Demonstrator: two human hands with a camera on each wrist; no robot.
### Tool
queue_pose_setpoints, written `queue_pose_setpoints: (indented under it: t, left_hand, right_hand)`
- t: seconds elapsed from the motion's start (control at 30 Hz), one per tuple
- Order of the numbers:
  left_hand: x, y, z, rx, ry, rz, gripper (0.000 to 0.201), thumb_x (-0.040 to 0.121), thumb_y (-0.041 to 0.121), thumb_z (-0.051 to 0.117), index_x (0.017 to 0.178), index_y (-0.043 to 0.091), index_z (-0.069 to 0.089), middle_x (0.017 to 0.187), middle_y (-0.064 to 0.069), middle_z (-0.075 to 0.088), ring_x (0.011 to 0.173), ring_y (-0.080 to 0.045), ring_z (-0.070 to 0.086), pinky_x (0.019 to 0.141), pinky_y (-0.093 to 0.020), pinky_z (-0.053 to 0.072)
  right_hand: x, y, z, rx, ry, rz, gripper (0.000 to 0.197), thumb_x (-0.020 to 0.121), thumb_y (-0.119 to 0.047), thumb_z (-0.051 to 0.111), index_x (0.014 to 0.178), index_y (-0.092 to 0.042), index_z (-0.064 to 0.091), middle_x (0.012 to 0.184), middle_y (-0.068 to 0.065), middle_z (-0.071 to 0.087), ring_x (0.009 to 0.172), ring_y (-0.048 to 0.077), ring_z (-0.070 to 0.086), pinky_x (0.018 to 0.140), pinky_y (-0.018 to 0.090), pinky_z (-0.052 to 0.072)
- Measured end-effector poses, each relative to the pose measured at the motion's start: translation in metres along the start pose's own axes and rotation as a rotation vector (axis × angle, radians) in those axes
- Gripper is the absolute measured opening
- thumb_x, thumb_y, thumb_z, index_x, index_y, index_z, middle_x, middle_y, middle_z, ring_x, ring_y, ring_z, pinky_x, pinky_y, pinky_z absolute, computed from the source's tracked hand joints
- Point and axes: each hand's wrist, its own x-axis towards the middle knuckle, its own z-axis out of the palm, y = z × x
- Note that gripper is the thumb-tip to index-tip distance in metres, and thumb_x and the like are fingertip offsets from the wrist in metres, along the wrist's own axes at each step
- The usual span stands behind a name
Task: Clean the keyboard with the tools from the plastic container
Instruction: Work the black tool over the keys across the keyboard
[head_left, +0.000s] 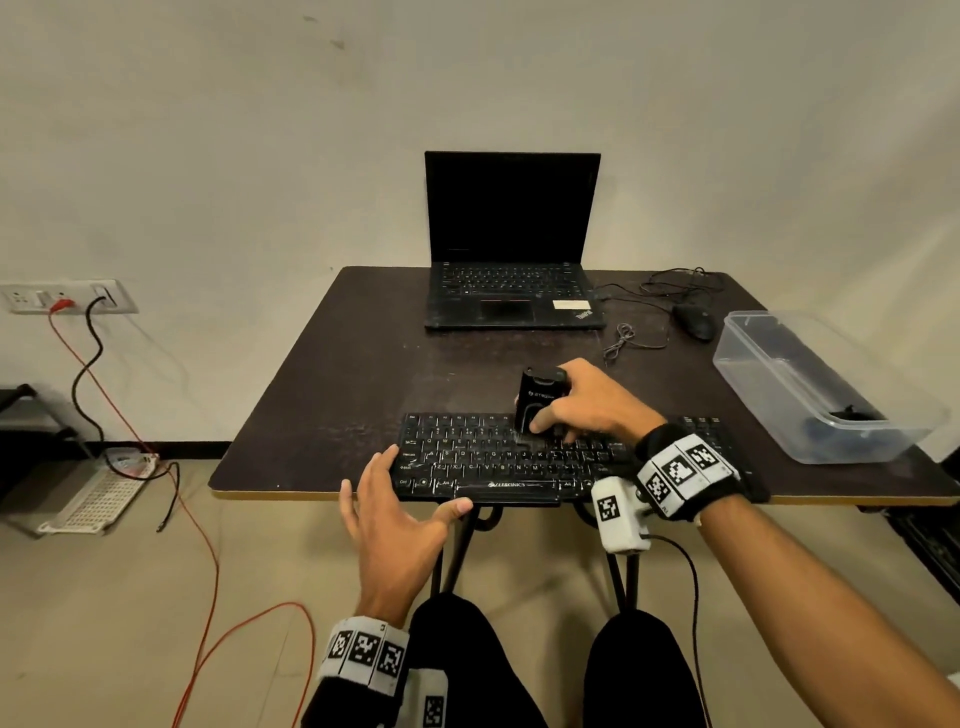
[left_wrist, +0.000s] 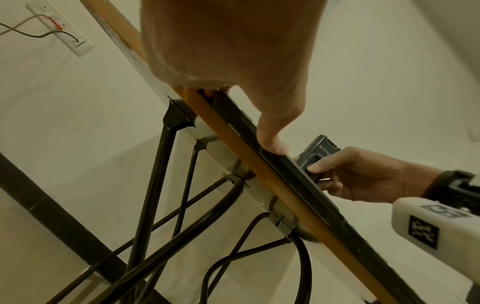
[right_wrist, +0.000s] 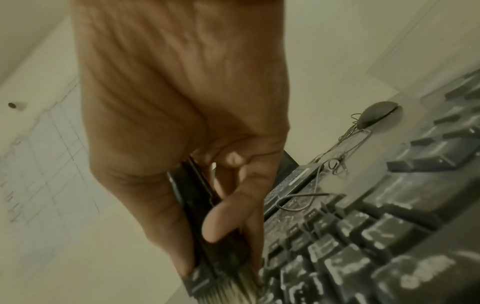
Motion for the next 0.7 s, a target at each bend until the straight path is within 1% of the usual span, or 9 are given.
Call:
queue_pose_setpoints:
  t: [0.1,0.2,0.23,0.3,0.37,0.43,0.5,0.63,0.7]
  left_hand:
    - [0.000,0.001,-0.001,0.006,0.003,-0.004,0.106,0.068,0.053,0.091,0.155,0.024,0.038,0.163,-0.001,0.037,0.140,0.012,0.003,0.130,-0.040,-0.007]
    - [0.000,0.001,-0.001,0.003,-0.003,-0.011,0.106,0.067,0.055,0.091,0.154,0.025,0.037,0.163,0.000,0.036,0.149,0.002,0.004,0.130,-0.041,-0.007]
    - [0.001,-0.001,-0.001,0.006,-0.006,-0.009,0.106,0.067,0.055,0.091,0.154,0.026,0.037,0.163,0.000,0.036,0.148,0.003,0.004,0.130,-0.040,-0.007]
    - [0.001,-0.003,-0.001,0.013,-0.001,0.002,0.106,0.067,0.055,0.091,0.154,0.025,0.038,0.163,-0.001,0.038,0.148,0.004,0.007,0.130,-0.039,-0.008]
    - [0.001,-0.002,-0.001,0.022,0.001,0.003,0.105,0.067,0.056,0.091,0.154,0.025,0.039,0.162,-0.001,0.039,0.151,-0.001,0.010,0.130,-0.039,-0.007]
    - [0.000,-0.001,-0.002,0.017,-0.005,-0.005,0.105,0.069,0.054,0.091,0.154,0.024,0.038,0.163,0.000,0.037,0.148,0.003,0.007,0.130,-0.041,-0.006]
    - [0.000,0.000,-0.002,0.017,-0.010,-0.001,0.104,0.069,0.054,0.091,0.154,0.024,0.038,0.163,0.000,0.037,0.150,-0.001,0.008,0.130,-0.039,-0.007]
    - [0.000,0.000,-0.003,0.025,-0.005,0.000,0.104,0.069,0.054,0.090,0.154,0.023,0.039,0.162,0.000,0.039,0.154,-0.007,0.012,0.129,-0.035,-0.010]
    - [-0.001,0.001,-0.004,0.011,-0.003,-0.006,0.103,0.070,0.053,0.091,0.154,0.024,0.039,0.163,0.000,0.038,0.152,-0.006,0.010,0.130,-0.039,-0.007]
  right_hand:
    - [-0.001,0.003,0.001,-0.035,0.095,0.007,0.029,0.074,-0.015,0.088,0.099,-0.015,0.072,0.092,0.003,0.079,0.076,0.030,0.080,0.070,0.046,0.067]
    - [-0.003,0.002,0.001,-0.052,-0.025,-0.030,0.035,0.070,-0.017,0.088,0.103,-0.013,0.076,0.099,0.007,0.081,0.082,0.031,0.080,0.066,0.046,0.067]
    - [-0.003,0.002,0.000,-0.040,-0.028,-0.026,0.033,0.073,-0.013,0.088,0.103,-0.012,0.075,0.100,0.008,0.080,0.083,0.031,0.079,0.065,0.042,0.066]
    - [-0.006,0.001,-0.003,-0.037,0.053,-0.012,0.025,0.077,-0.010,0.088,0.096,-0.014,0.072,0.095,0.006,0.080,0.080,0.029,0.080,0.066,0.038,0.066]
    - [-0.008,0.003,-0.001,-0.071,0.133,-0.018,0.024,0.076,-0.013,0.089,0.091,-0.017,0.070,0.090,0.003,0.079,0.072,0.026,0.079,0.071,0.040,0.067]
    - [-0.011,0.004,0.004,-0.087,0.085,-0.040,0.025,0.074,-0.014,0.089,0.094,-0.014,0.073,0.090,0.003,0.080,0.072,0.025,0.079,0.076,0.044,0.067]
    - [-0.011,0.004,0.002,-0.098,0.043,-0.048,0.028,0.073,-0.015,0.089,0.097,-0.014,0.075,0.090,0.003,0.081,0.075,0.023,0.079,0.078,0.044,0.067]
    - [-0.012,0.003,-0.001,-0.170,0.188,-0.050,0.025,0.073,-0.022,0.089,0.091,-0.019,0.071,0.088,0.000,0.077,0.081,0.022,0.074,0.074,0.035,0.060]
    - [-0.015,0.001,0.002,-0.196,0.143,-0.063,0.025,0.074,-0.021,0.089,0.089,-0.018,0.070,0.089,-0.001,0.076,0.084,0.019,0.071,0.070,0.031,0.055]
